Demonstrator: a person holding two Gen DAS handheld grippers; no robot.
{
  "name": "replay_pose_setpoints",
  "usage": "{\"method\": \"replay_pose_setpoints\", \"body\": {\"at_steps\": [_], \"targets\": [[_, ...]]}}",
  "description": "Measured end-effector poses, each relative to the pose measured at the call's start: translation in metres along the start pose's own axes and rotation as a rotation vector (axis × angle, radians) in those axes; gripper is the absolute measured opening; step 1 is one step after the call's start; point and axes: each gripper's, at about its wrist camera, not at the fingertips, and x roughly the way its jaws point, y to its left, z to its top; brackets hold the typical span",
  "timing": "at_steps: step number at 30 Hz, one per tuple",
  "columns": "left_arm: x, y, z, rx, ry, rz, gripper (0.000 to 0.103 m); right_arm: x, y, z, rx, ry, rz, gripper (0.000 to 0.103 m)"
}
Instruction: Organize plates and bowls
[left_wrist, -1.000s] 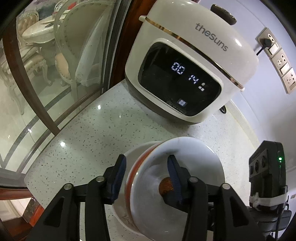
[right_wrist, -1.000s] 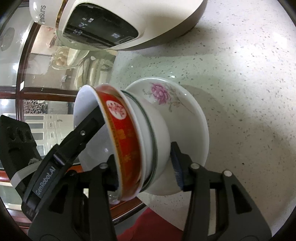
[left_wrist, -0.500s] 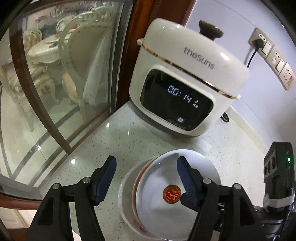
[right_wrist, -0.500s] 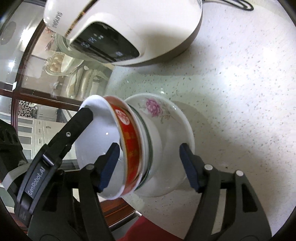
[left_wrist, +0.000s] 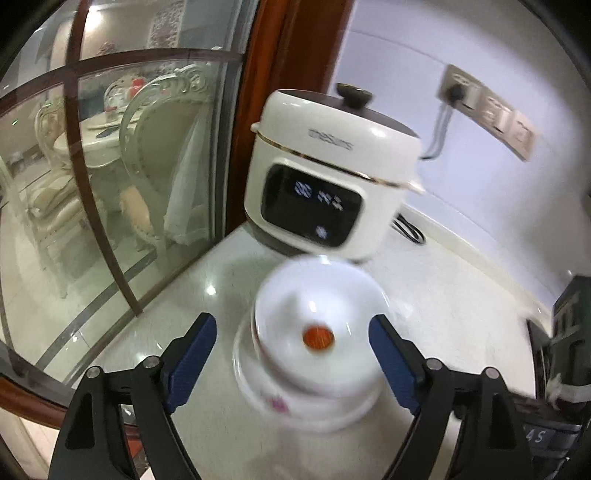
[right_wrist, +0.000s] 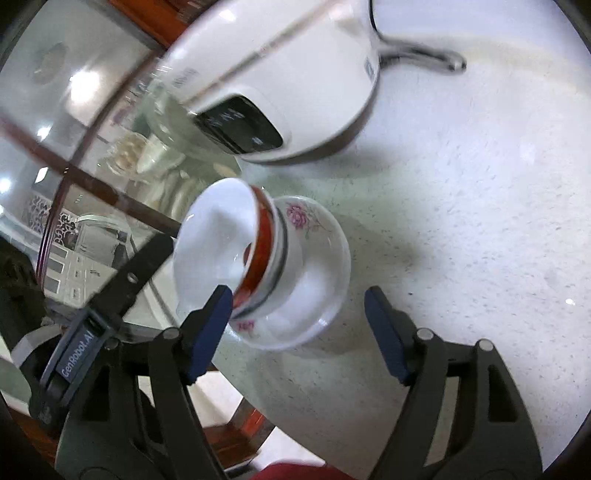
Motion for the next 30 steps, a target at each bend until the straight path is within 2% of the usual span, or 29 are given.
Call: {"method": "replay_pose_setpoints", "body": {"at_steps": [2,3,5,9,12,16,19,22,30], "targets": [[-0.018,-0.002,-0.018,0.025,-0.044,-0.003,0.095,-0.024,0.008,-0.027,-0.113,-0.117,-0.034,0.078],[-0.027,-0.003,-0.026,0.035,-0.065,0.001,0.102,-0.035,0.011,-0.041,-0.169,-0.170,-0.057,0.079],[-0.052,-0.006,-0.046,0.046,-0.122,0.009,0.103,-0.059,0.015,-0.077,-0.274,-0.263,-0.123,0.081],[-0.110,-0.012,-0.082,0.038,-0.272,0.062,0.103,-0.096,0.016,-0.136,-0.354,-0.369,-0.191,0.081],[-0.145,-0.013,-0.110,0.000,-0.358,0.164,0.103,-0.119,0.021,-0.175,-0.427,-0.455,-0.227,0.087],[-0.148,-0.009,-0.136,0.016,-0.326,0.174,0.103,-0.126,0.029,-0.212,-0.476,-0.484,-0.268,0.088],[-0.142,-0.005,-0.160,0.030,-0.281,0.208,0.103,-0.124,0.025,-0.230,-0.470,-0.447,-0.291,0.088],[-0.142,0.001,-0.178,0.022,-0.286,0.197,0.103,-0.127,0.026,-0.236,-0.457,-0.455,-0.306,0.088],[-0.141,0.004,-0.193,0.010,-0.287,0.196,0.103,-0.143,0.044,-0.239,-0.526,-0.515,-0.291,0.091]]}}
